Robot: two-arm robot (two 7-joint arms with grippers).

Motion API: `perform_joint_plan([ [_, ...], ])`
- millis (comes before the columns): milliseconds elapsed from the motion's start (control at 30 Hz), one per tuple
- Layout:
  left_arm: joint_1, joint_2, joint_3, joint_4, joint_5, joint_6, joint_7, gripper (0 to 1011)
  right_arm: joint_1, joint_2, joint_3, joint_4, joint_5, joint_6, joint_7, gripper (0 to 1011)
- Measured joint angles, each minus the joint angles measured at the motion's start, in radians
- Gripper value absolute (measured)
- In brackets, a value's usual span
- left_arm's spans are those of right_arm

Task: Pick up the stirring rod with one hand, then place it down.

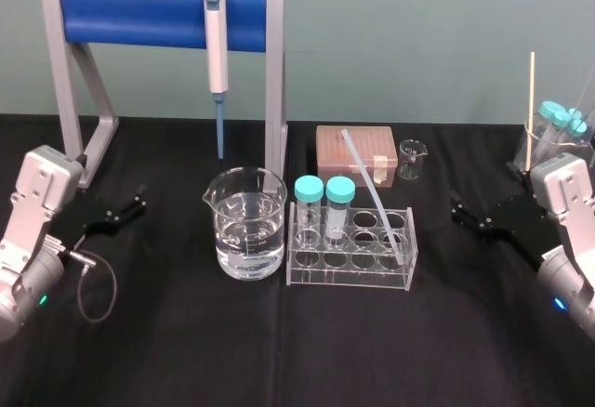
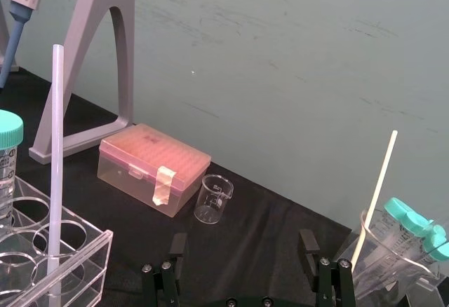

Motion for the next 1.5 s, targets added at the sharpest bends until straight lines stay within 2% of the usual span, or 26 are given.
perform_joint_plan([
  [1500, 0.0, 0.0, 0.0, 0.0, 0.0, 0.0, 0.0, 1000, 0.0, 0.0, 0.0, 0.0, 0.0, 0.0, 0.0, 1000],
])
